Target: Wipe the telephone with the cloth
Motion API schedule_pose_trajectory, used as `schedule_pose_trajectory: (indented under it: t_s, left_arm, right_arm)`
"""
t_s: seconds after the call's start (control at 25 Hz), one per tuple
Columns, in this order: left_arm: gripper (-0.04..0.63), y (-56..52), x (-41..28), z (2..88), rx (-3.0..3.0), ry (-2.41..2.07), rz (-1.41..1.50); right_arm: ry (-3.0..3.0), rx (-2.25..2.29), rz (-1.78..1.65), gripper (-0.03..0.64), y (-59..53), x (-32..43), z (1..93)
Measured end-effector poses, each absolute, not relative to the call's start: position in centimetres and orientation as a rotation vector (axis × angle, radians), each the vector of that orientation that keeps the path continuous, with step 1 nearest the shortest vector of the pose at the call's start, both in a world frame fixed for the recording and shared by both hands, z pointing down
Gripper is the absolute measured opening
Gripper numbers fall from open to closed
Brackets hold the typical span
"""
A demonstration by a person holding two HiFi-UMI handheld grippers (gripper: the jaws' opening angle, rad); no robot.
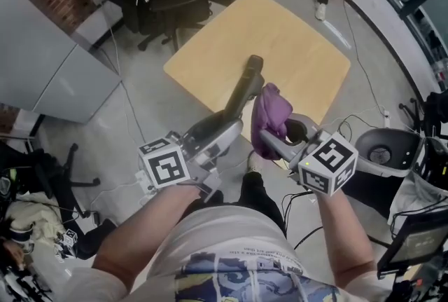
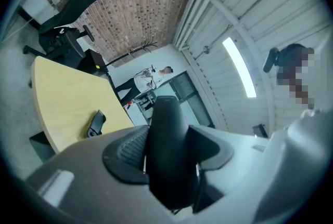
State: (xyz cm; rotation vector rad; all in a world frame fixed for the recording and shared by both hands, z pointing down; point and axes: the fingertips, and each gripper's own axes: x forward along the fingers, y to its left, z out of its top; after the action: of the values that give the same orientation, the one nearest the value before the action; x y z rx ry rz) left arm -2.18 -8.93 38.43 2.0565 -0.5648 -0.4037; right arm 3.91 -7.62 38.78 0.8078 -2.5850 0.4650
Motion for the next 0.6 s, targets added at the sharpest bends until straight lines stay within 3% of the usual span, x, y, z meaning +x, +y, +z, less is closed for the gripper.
schedule_pose_trajectory:
  t_s: [0.6]
  left_arm:
    - [0.250,-8.2,-2.1,37.3,1.982,-0.516,-0.496]
  right_arm:
    - [-2.574,0.591,0.430,0.116,-3.3,-0.3,38.8]
